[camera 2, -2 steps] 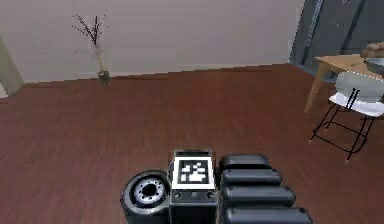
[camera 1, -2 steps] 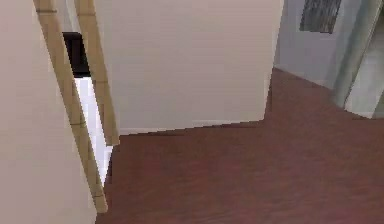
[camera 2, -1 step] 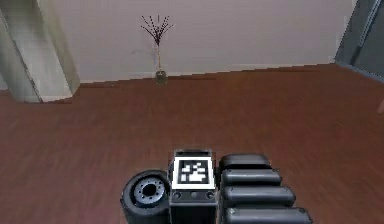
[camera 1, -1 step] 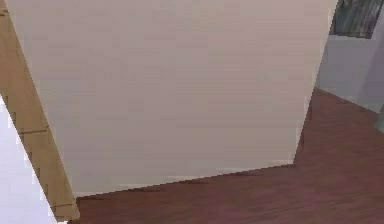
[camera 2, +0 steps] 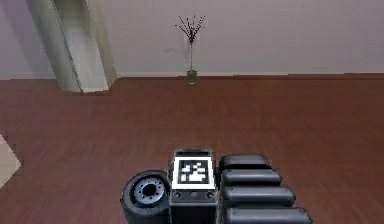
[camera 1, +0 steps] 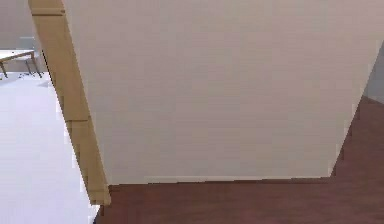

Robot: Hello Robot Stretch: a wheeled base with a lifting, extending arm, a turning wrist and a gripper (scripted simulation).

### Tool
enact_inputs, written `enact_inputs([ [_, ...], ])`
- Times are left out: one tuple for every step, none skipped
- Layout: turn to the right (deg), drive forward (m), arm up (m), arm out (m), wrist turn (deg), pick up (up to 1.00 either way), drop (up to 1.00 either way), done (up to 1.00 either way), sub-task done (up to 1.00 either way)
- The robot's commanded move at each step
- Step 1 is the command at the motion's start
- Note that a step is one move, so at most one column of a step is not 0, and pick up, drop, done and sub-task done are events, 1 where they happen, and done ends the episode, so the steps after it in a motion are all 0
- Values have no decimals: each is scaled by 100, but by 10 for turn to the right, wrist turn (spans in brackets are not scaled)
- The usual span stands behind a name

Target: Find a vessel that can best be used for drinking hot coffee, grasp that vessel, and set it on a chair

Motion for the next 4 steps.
enact_inputs([
  [0,35,0,0,0,0,0,0,0],
  [-270,0,0,0,0,0,0,0,0],
  [-30,0,0,0,0,0,0,0,0],
  [0,30,0,0,0,0,0,0,0],
])
